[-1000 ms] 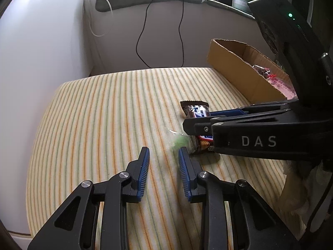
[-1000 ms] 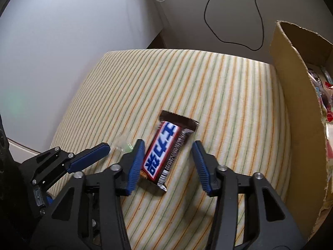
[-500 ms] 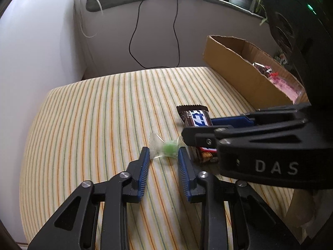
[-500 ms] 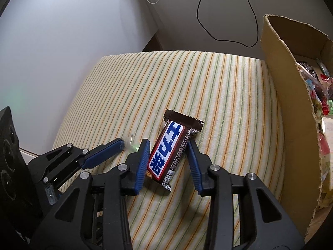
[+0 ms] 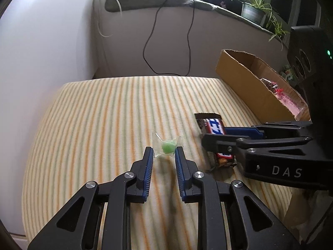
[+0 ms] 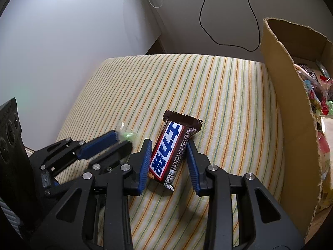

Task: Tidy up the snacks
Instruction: 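Carry the chocolate bar with the right gripper over the box while the left carries the green candy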

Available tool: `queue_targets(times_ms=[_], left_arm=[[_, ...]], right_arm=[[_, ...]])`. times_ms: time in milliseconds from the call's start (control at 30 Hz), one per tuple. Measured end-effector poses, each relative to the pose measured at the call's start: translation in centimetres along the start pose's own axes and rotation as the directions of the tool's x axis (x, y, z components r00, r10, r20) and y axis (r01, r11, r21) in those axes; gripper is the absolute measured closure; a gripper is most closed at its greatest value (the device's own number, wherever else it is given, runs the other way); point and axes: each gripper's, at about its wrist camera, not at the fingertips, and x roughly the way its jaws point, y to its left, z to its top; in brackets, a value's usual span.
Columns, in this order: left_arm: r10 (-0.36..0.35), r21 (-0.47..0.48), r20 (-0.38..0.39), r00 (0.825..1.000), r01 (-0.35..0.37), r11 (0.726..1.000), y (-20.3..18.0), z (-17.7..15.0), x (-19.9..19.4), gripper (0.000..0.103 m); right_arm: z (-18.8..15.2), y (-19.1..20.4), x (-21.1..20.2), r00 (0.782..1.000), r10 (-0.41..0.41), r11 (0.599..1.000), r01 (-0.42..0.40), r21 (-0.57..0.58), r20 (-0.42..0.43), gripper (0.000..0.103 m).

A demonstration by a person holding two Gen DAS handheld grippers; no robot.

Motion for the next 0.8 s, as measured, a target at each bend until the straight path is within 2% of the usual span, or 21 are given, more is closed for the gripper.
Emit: queue_targets(times_ms=[367,600,800], left_arm=[[0.011,-0.033,0.076,0.997,-0.009,0.999,0.0,0.7,-3.5,0.083],[0.004,-0.007,0.134,0.991,-0.003,1.000,-2.6,2.9,-5.0,0.083],[-0.026,0.032,0.165,0.986,0.021,0.999,-5.5,4.9,-5.3,0.083]], right_arm=[[-0.8,1.4,-3.1,0.997,0.014,0.998,-0.010,-0.061,0.073,0.068],[-1.0,1.1,-7.6,0.988,0.038,0.995,-0.024,-0.094,0.149,0.068],[-0.7,-0.7,-11.7,0.974,0.026,0.994,-0.001,-0.110,0.225,0.068]])
